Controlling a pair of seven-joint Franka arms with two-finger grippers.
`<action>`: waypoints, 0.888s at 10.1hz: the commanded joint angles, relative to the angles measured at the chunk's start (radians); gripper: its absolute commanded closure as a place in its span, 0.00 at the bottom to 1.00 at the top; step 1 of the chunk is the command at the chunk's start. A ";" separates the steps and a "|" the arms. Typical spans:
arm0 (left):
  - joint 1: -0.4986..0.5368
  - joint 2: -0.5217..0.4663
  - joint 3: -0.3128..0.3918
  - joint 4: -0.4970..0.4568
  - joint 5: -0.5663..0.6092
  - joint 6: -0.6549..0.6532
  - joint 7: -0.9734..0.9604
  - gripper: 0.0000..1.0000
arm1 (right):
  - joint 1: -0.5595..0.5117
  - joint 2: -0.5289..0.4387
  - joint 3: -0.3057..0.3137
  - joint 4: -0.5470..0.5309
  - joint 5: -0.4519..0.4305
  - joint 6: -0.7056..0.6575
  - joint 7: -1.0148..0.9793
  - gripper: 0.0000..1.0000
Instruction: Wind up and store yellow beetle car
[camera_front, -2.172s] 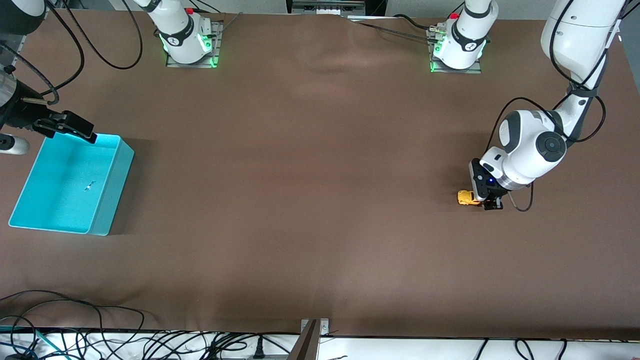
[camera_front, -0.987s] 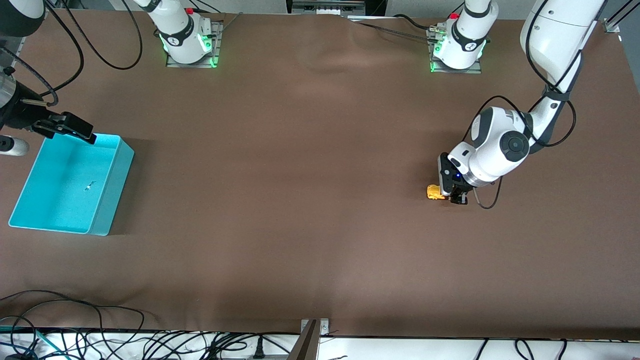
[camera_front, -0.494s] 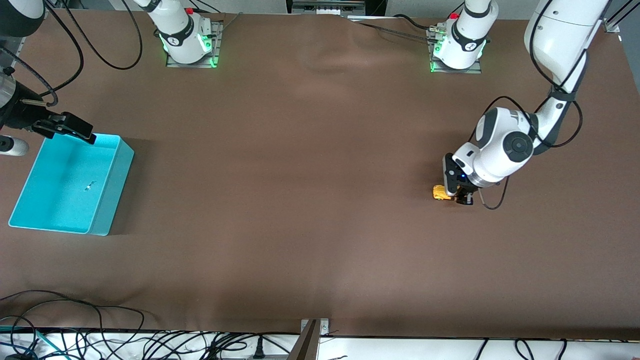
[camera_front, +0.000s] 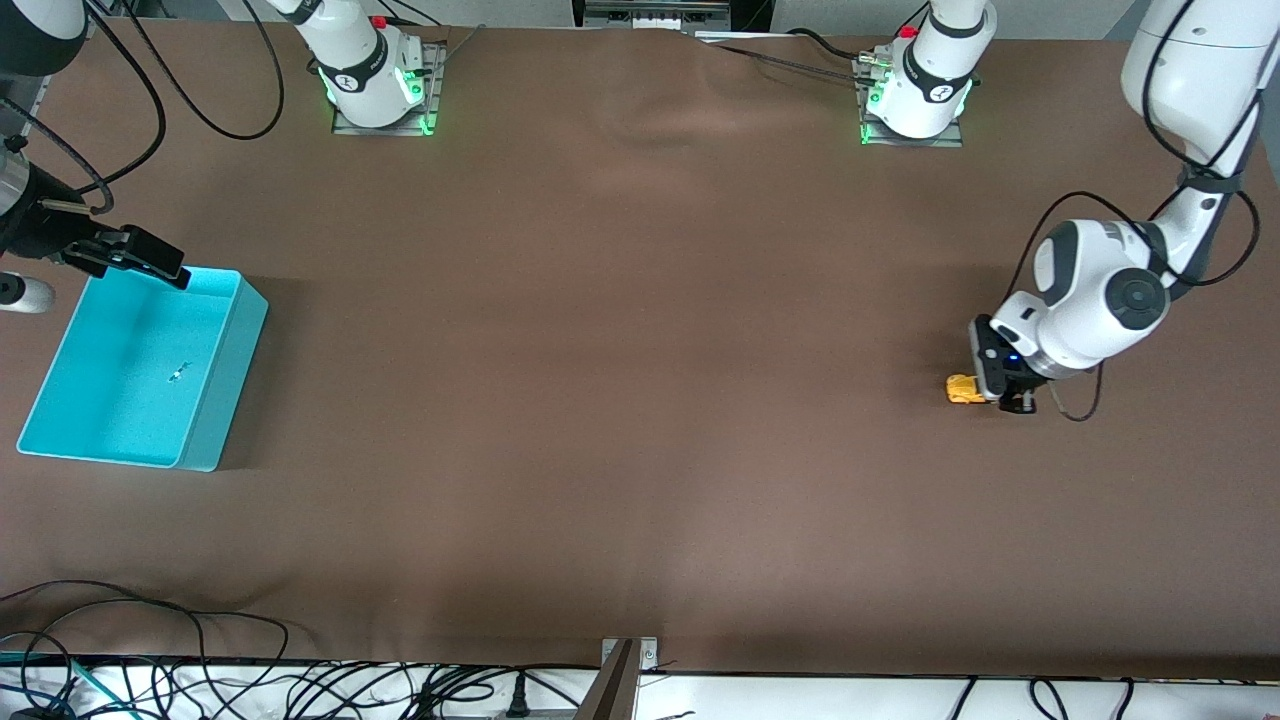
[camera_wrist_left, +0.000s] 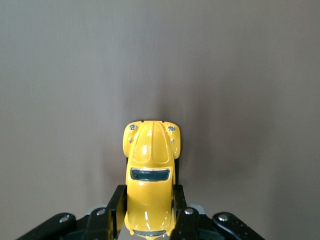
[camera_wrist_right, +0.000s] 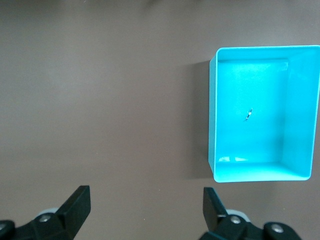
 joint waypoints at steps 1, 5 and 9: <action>0.097 0.148 0.000 0.113 0.041 0.001 0.147 1.00 | -0.004 0.013 -0.001 0.027 0.007 -0.013 -0.002 0.00; 0.128 0.157 -0.001 0.142 0.038 0.001 0.192 0.95 | -0.006 0.014 -0.001 0.027 0.007 -0.013 -0.002 0.00; 0.136 0.082 -0.033 0.164 0.009 -0.138 0.163 0.00 | -0.006 0.017 -0.001 0.027 0.004 -0.013 -0.002 0.00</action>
